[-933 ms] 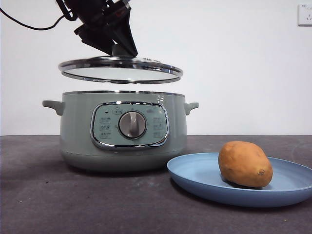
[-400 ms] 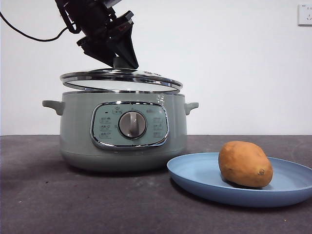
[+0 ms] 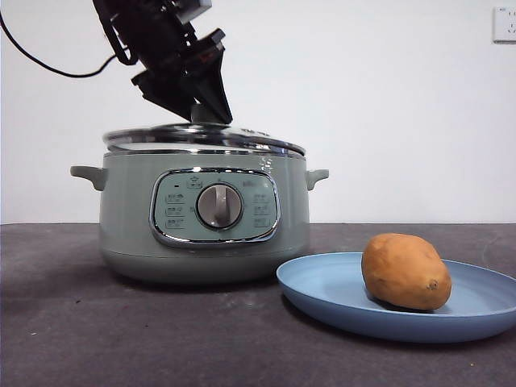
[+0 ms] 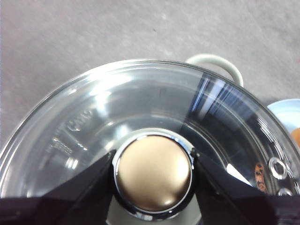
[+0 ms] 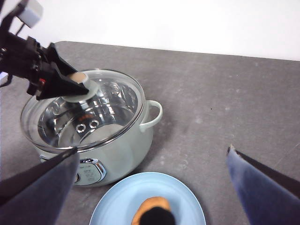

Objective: Take the potato out from the steamer,put the potato on the plate,close the lid

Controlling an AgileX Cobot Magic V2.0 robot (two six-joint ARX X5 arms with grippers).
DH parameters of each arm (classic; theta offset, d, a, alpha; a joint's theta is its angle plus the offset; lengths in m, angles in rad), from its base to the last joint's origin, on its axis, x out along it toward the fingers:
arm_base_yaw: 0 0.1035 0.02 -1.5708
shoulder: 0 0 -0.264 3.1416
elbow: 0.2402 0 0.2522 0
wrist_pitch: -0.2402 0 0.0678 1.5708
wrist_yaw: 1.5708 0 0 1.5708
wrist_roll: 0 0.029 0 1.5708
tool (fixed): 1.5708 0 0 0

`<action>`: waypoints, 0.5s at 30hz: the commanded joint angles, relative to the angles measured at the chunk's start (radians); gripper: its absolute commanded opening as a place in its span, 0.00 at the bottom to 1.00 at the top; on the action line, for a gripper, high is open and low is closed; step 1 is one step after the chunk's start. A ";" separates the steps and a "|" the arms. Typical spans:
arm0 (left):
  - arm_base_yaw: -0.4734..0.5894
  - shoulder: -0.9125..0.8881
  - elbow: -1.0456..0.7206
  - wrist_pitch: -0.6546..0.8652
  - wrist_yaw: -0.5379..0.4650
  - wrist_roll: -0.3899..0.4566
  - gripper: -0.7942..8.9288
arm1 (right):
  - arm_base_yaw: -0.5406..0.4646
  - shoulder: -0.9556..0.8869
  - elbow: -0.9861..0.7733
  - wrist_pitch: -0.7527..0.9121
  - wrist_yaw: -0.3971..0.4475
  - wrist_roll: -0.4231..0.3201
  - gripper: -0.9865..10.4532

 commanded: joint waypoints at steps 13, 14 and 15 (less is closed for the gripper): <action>-0.004 0.008 0.011 -0.018 -0.013 0.009 0.22 | 0.002 -0.001 0.005 0.003 -0.002 0.009 0.58; -0.004 0.008 0.011 -0.023 -0.013 0.009 0.34 | 0.002 -0.001 0.005 0.003 -0.002 0.009 0.58; -0.004 0.008 0.011 -0.024 -0.013 0.008 0.45 | 0.002 0.000 0.005 0.002 -0.002 0.009 0.58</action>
